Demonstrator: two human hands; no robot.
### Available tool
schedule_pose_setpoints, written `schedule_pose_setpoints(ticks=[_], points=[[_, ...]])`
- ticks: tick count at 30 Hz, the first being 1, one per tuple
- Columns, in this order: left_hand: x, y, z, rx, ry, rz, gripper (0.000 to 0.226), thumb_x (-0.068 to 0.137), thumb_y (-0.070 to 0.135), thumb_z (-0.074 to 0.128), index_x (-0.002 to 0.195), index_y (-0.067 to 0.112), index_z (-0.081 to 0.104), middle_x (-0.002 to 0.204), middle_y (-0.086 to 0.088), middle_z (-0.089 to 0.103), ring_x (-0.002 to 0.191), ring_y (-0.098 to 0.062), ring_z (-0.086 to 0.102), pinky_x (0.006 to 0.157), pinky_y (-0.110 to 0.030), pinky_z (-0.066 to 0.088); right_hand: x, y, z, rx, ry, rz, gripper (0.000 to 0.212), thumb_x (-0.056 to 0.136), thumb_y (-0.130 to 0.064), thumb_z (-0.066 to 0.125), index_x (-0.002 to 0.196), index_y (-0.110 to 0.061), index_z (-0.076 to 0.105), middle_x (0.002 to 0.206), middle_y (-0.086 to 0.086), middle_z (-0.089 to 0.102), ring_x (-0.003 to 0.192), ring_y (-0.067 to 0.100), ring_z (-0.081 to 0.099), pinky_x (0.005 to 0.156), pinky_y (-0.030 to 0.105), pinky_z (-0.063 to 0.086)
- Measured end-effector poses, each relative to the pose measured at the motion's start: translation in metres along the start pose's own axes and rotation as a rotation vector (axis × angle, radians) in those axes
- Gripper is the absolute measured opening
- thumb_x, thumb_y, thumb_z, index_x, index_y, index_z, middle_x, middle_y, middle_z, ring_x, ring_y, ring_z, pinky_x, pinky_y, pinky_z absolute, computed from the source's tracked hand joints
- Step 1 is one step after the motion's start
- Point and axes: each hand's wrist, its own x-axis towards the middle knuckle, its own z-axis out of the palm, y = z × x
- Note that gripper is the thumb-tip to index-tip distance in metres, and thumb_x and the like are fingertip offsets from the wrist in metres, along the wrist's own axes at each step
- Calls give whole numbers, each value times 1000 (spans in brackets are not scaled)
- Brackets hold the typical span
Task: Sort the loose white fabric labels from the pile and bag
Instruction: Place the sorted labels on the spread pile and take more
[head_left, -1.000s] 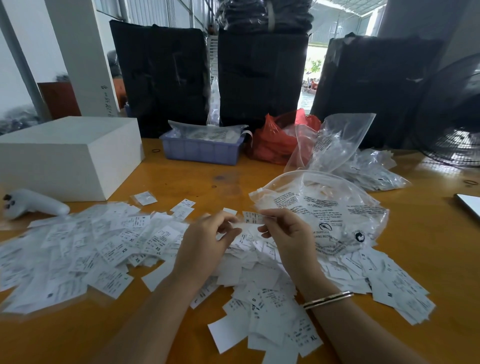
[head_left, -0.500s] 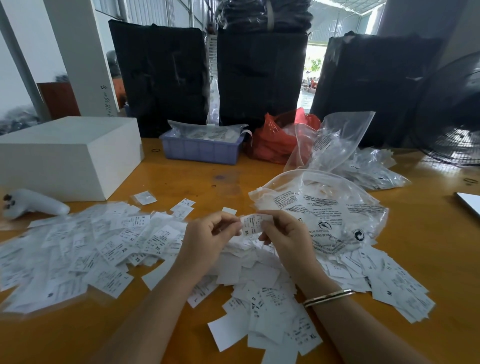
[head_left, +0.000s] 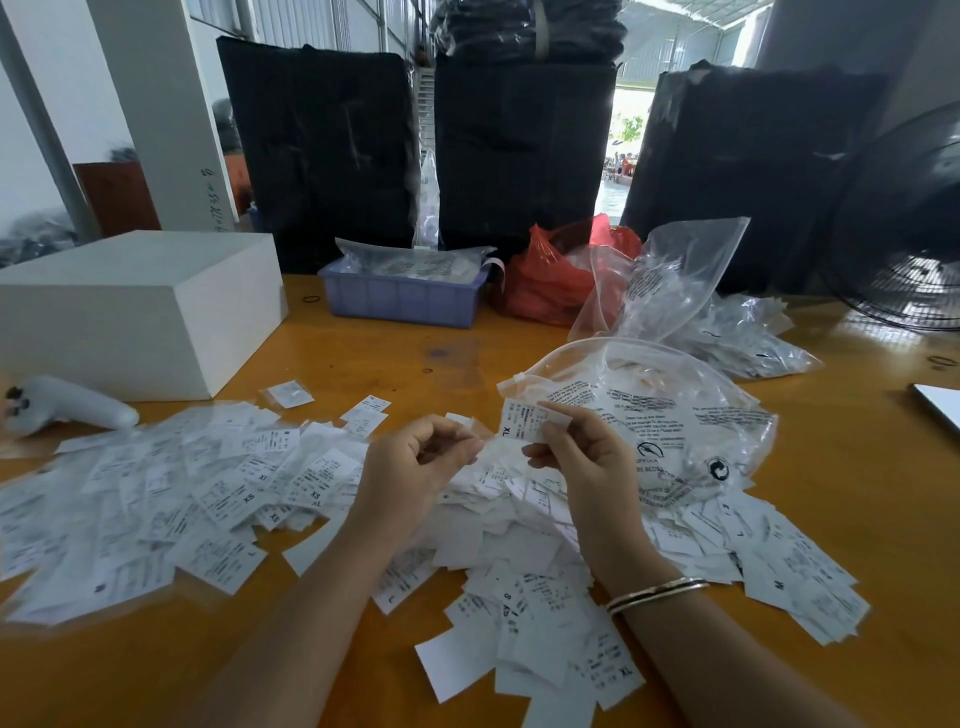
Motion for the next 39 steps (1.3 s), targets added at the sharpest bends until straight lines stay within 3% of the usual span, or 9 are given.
schedule_pose_setpoints(ticks=[8, 16, 18, 25, 39], points=[[1, -2, 0, 37, 3, 54, 14, 80, 20, 71, 80, 32, 64, 78, 23, 70, 74, 3, 66, 64, -6, 48, -2, 0, 5, 11, -78, 41, 22, 91, 3, 54, 96, -13, 67, 73, 2, 71, 63, 14, 65, 60, 21, 53], [0, -2, 0, 75, 14, 76, 13, 82, 21, 69, 79, 33, 63, 74, 24, 68, 73, 4, 64, 63, -6, 47, 0, 2, 3, 114, 28, 77, 21, 92, 1, 54, 99, -13, 68, 76, 2, 71, 66, 14, 66, 60, 20, 53], [0, 1, 0, 72, 0, 80, 3, 81, 32, 65, 79, 34, 64, 72, 24, 68, 72, 3, 64, 63, -6, 47, -1, 2, 4, 109, 26, 73, 22, 92, 1, 54, 99, -13, 68, 75, 1, 71, 65, 13, 66, 60, 20, 53], [-1, 4, 0, 23, -17, 74, 32, 69, 61, 53, 77, 33, 67, 74, 20, 69, 69, -2, 63, 61, -9, 48, 0, -1, 2, 106, 10, 24, 22, 91, 2, 55, 96, -14, 68, 73, 0, 70, 63, 11, 64, 59, 19, 52], [0, 2, 0, -86, -79, -30, 23, 71, 50, 59, 78, 30, 68, 71, 17, 71, 70, 3, 65, 63, -9, 49, 0, -2, -1, -133, -142, -101, 27, 90, 4, 56, 93, -20, 68, 77, -1, 69, 67, 9, 63, 63, 24, 53]])
